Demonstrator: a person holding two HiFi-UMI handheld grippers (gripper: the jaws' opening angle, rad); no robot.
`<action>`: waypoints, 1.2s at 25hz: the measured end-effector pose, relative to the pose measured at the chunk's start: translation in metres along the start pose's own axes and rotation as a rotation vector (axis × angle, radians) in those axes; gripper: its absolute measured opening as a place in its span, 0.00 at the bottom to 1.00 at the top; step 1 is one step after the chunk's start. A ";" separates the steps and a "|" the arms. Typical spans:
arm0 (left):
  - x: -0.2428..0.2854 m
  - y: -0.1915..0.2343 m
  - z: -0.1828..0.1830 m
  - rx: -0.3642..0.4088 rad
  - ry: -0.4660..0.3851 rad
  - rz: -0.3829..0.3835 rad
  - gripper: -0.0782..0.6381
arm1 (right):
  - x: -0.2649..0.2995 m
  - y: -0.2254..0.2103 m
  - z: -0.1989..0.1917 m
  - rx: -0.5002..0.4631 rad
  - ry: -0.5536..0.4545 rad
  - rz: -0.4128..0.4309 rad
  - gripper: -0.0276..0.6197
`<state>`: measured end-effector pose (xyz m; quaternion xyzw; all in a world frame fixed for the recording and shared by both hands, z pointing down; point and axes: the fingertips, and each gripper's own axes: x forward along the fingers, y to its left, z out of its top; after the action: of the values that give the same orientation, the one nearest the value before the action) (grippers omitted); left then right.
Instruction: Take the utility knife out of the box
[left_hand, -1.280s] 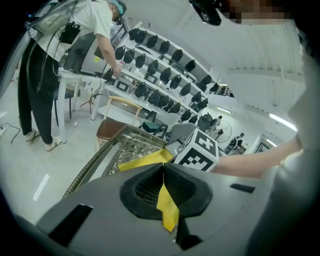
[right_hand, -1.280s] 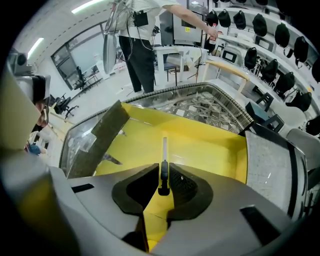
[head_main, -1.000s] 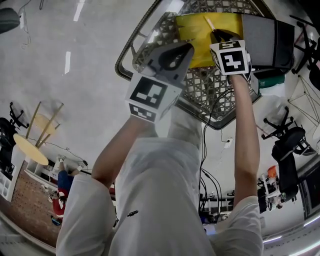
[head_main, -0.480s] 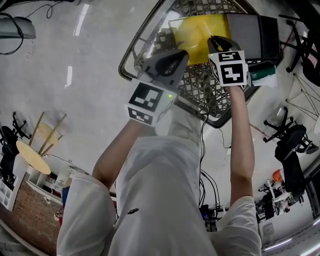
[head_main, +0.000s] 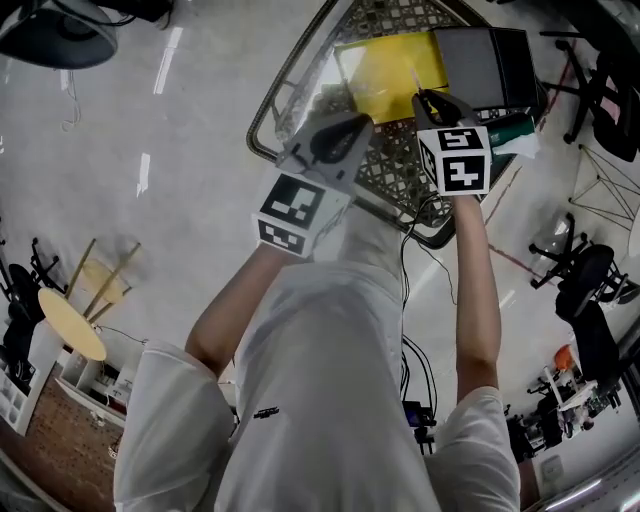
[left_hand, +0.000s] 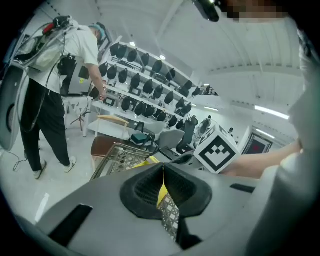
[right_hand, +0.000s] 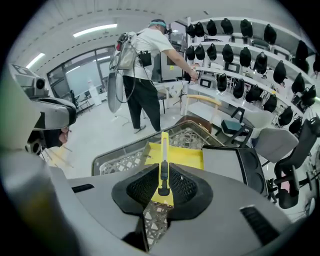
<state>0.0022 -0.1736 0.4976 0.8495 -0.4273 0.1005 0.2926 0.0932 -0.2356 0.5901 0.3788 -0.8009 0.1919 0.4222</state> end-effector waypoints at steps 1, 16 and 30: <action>-0.004 -0.003 0.003 0.006 -0.002 -0.004 0.12 | -0.008 0.002 0.002 0.004 -0.010 -0.006 0.12; -0.061 -0.054 0.039 0.056 -0.027 -0.076 0.12 | -0.140 0.001 0.018 0.187 -0.227 -0.131 0.12; -0.096 -0.086 0.064 0.114 -0.049 -0.164 0.12 | -0.230 0.036 0.028 0.265 -0.382 -0.234 0.12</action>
<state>0.0051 -0.1072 0.3702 0.8991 -0.3571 0.0795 0.2405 0.1324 -0.1277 0.3856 0.5502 -0.7847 0.1700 0.2296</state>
